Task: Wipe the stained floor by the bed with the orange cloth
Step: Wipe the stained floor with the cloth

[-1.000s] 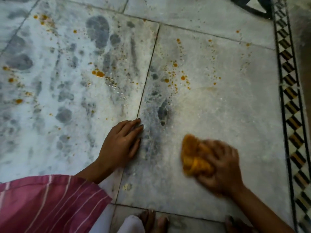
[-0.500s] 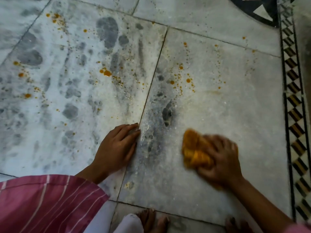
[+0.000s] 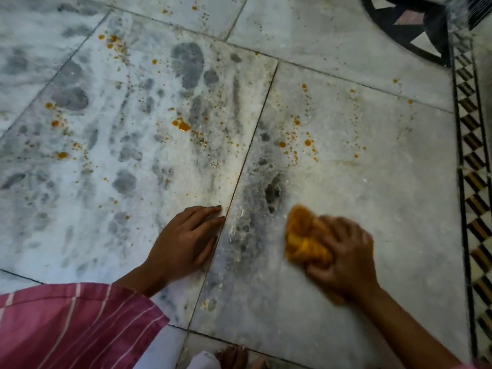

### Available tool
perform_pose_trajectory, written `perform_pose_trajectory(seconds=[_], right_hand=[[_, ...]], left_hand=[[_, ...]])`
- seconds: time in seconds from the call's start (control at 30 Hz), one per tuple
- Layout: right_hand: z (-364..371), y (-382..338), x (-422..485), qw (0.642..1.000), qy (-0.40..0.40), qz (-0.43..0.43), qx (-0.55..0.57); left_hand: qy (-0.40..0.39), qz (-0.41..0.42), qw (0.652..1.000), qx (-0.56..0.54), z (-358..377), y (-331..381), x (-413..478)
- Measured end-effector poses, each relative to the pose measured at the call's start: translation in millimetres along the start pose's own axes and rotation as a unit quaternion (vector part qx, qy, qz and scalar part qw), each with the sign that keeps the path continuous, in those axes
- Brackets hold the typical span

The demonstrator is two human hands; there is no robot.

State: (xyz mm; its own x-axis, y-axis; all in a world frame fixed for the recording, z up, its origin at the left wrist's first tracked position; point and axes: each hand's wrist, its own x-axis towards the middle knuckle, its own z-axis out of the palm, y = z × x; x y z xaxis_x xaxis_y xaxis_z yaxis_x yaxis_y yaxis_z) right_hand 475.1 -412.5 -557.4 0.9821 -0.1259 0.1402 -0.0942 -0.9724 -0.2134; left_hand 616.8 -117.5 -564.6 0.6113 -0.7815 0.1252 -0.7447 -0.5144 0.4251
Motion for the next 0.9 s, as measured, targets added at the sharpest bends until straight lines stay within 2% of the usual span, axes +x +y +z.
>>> perform_pose_trajectory(seconds=[0.1,0.17,0.23,0.3,0.37,0.43,0.5,0.57,0.63,0.7,0.83,0.9], right_hand=[[6,-13,77,0.971,0.046,0.232,-0.023],[16,-43,118,0.947,0.010,0.319,0.015],[26,-69,121,0.963,0.013,0.268,0.025],[26,-73,83,0.992,0.002,0.125,0.019],[19,-45,41,0.999,-0.004,0.027,0.024],[4,-4,24,0.999,0.014,0.051,0.006],[-4,27,42,0.986,0.029,0.163,-0.034],[-4,39,89,0.957,0.037,0.286,-0.035],[3,28,136,0.939,0.017,0.343,-0.011],[13,8,157,0.956,0.003,0.294,-0.002],[8,0,99,0.997,-0.004,0.077,-0.019],[-2,30,63,0.998,0.021,0.057,-0.017]], left_hand=[[0.004,-0.005,1.000,0.010,1,4,12],[0.001,-0.013,1.000,0.017,2,5,22],[-0.003,-0.017,1.000,0.019,1,5,34],[-0.002,-0.017,1.000,0.026,1,4,45],[-0.002,-0.014,1.000,0.027,1,3,58],[-0.002,-0.008,1.000,0.030,3,2,68],[-0.013,0.003,0.999,0.043,6,2,78],[-0.025,0.013,0.999,0.046,9,2,90],[-0.031,0.014,0.998,0.047,11,4,100],[-0.036,0.015,0.998,0.050,13,7,111],[-0.044,0.022,0.997,0.058,17,12,130],[-0.043,0.028,0.998,0.048,19,14,137]])
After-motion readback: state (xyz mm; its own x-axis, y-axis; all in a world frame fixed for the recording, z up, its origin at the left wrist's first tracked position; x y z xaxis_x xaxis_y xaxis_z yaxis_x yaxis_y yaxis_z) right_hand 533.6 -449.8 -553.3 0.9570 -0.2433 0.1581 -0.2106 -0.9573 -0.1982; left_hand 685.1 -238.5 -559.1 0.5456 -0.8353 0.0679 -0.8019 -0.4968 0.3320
